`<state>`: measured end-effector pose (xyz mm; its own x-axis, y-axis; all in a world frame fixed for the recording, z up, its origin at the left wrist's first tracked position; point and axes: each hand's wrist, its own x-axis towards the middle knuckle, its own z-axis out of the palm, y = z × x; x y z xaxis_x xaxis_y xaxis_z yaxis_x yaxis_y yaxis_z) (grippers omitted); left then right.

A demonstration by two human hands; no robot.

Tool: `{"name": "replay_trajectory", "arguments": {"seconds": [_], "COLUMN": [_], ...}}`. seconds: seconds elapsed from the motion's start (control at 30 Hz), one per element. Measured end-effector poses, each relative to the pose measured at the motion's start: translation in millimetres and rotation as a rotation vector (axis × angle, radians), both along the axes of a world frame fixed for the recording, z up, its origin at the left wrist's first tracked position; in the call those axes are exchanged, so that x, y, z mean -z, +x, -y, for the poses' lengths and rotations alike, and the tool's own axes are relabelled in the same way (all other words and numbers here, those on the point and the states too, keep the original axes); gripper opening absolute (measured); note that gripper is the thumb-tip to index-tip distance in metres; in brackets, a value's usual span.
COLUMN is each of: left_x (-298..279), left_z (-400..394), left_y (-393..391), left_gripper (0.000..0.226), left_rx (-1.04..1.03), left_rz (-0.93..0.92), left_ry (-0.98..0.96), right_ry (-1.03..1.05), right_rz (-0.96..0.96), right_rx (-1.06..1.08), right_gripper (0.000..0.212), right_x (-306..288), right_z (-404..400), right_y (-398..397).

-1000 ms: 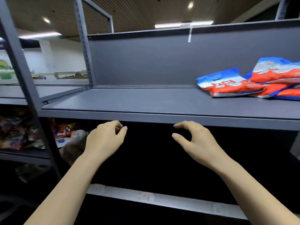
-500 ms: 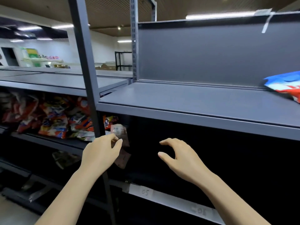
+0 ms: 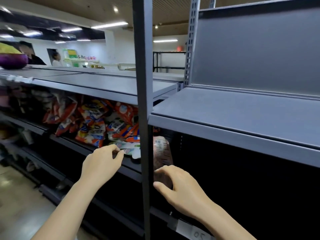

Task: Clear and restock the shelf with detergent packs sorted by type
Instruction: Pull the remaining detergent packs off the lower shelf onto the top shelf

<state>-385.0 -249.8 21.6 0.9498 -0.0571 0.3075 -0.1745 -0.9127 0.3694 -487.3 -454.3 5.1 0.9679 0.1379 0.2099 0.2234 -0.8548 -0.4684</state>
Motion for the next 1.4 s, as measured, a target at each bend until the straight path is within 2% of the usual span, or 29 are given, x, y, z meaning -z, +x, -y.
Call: {"name": "replay_trajectory", "arguments": {"seconds": [0.3, 0.5, 0.83, 1.03, 1.17, 1.27, 1.33, 1.4], "left_x": [11.4, 9.4, 14.7, 19.3, 27.0, 35.5, 40.6, 48.1], "left_z": [-41.1, -96.9, -213.4, -227.4, -224.0, -219.6, -217.5, -214.7], "left_y": [72.9, 138.1, 244.2, 303.1, 352.1, 394.4, 420.6, 449.9], "left_gripper": [0.026, 0.029, 0.054, 0.051, 0.029, 0.047, 0.064, 0.065], "left_rx": [-0.002, 0.095, 0.171, 0.161, 0.168, 0.197, 0.216, 0.255], "left_rz": [-0.088, -0.21, -0.363, -0.33, -0.32, -0.261, -0.264, -0.254], "left_ry": [0.03, 0.086, 0.071, 0.088, 0.068, -0.014, -0.052, -0.113], "right_ry": [0.06, 0.033, 0.099, 0.135, 0.152, 0.194, 0.169, 0.159], "right_rz": [-0.042, -0.069, -0.188, -0.251, -0.255, -0.267, -0.273, -0.266], "right_rx": [-0.039, 0.086, 0.321, 0.421, 0.505, 0.513, 0.492, 0.461], "right_gripper": [0.04, 0.04, 0.044, 0.047, 0.047, 0.036, 0.037, 0.035], "right_x": [9.5, 20.4, 29.9, 34.0, 39.8, 42.1, 44.4, 49.1], "right_z": [-68.6, -121.7, -198.3, -213.8, -219.4, -224.2, -227.6, -231.4], "right_y": [57.8, 115.1, 216.0, 271.5, 304.9, 329.7, 346.8, 363.4]}}
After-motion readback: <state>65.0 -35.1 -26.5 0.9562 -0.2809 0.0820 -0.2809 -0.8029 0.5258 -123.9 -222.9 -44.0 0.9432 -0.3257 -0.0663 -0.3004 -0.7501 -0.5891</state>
